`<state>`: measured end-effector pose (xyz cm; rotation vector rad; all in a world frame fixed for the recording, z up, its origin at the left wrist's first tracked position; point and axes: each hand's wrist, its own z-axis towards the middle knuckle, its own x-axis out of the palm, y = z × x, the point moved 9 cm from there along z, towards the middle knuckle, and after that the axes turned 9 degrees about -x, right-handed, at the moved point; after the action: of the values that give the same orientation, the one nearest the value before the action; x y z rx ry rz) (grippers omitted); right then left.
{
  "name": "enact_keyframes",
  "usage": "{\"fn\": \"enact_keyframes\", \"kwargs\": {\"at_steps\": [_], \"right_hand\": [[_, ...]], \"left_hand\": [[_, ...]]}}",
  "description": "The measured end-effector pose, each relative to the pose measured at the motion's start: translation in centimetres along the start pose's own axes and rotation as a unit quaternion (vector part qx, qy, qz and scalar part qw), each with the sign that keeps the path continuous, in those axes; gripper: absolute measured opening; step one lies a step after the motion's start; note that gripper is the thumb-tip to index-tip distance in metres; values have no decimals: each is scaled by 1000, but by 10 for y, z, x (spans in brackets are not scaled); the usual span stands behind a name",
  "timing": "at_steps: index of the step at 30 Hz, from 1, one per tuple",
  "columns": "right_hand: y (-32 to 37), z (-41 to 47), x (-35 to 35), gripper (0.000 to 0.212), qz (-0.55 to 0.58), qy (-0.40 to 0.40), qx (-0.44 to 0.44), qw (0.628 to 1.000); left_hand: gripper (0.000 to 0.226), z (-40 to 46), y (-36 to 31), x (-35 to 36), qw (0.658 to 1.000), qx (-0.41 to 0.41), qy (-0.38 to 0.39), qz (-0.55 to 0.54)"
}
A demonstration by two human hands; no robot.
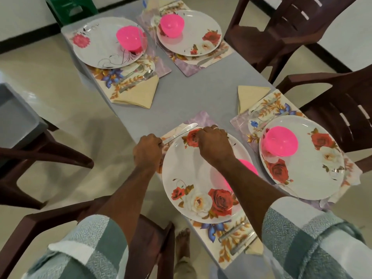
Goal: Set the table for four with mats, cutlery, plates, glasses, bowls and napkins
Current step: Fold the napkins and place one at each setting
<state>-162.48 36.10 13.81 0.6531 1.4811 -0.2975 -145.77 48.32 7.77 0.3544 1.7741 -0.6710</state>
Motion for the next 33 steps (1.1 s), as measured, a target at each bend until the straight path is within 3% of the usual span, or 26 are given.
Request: {"fn": "enact_keyframes", "kwargs": {"at_steps": [10,15,20,23,27,33], "right_hand": [[-5,-11,-1,24,-7,-29,3,1000],[-26,-29,-37,13,-32,-47,20,998],[-99,-75,-49,12,-29,77,100,992],[-104,-94,-37,27,-44,153,92,983],[-112,-105,-22,37,-74,180,119,974],[-125,-108,-17,34,-84,174,173,966]], "left_hand": [[24,1,-12,-5,1000,0,-5,-3],[22,-15,-19,-24,998,-6,-37,-52],[16,-60,-80,-19,988,101,6,-115],[16,-90,-107,3,980,119,54,-150],[21,-114,-124,20,978,154,75,-121],[19,-131,-126,22,974,178,75,-119]]}}
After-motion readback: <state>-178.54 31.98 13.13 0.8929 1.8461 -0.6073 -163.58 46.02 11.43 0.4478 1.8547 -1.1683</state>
